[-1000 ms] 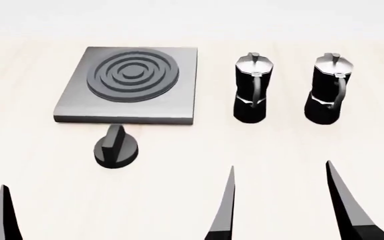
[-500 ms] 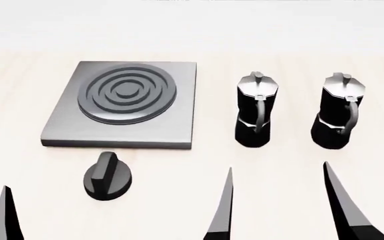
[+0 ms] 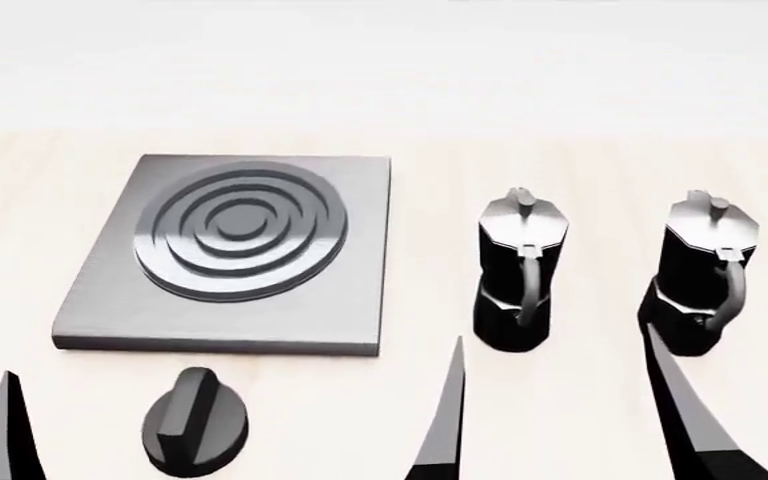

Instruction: Put both moka pots on the stove.

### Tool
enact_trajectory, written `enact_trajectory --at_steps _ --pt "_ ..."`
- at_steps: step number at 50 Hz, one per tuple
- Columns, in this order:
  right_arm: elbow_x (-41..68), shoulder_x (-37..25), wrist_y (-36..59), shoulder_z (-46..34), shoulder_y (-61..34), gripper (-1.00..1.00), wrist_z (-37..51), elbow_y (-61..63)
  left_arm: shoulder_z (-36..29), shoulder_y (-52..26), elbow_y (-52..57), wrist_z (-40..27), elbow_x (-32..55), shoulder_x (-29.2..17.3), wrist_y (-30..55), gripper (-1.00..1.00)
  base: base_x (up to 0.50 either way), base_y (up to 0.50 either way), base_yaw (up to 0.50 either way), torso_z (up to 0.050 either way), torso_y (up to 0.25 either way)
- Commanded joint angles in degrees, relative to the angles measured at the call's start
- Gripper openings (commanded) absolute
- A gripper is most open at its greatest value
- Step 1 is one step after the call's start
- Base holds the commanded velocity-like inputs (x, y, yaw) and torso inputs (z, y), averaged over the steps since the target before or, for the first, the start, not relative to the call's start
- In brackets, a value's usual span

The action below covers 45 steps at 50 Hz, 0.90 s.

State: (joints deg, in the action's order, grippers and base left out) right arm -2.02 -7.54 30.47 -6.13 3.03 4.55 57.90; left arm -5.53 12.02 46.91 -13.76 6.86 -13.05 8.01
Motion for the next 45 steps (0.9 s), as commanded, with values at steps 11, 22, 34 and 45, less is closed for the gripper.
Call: enact_trajectory --at_steps 11,22,34,45 --pt "0.9 -1.03 -0.15 -0.42 0.0 1.0 1.4 -0.27 -0.33 -0.09 -0.78 -0.79 0.33 -0.69 -0.59 1.0 0.24 0.0 0.0 0.0 0.0" --pt "5.39 -0.34 -0.02 2.0 0.24 1.0 1.41 0.04 -0.56 -0.19 -0.74 -1.21 0.5 -1.03 -0.47 1.0 0.15 0.0 0.0 0.0 0.0" --pt "5.87 -1.0 -0.94 1.74 0.16 1.0 2.39 -0.48 -0.88 -0.37 -0.92 -1.54 0.76 -1.37 -0.56 1.0 0.0 0.11 0.0 0.0 0.0" --pt "6.57 -1.54 -1.08 1.65 0.18 1.0 3.14 -0.37 -1.1 -0.52 -1.26 -1.84 0.88 -1.7 -0.82 1.0 0.0 0.16 0.0 0.0 0.0"
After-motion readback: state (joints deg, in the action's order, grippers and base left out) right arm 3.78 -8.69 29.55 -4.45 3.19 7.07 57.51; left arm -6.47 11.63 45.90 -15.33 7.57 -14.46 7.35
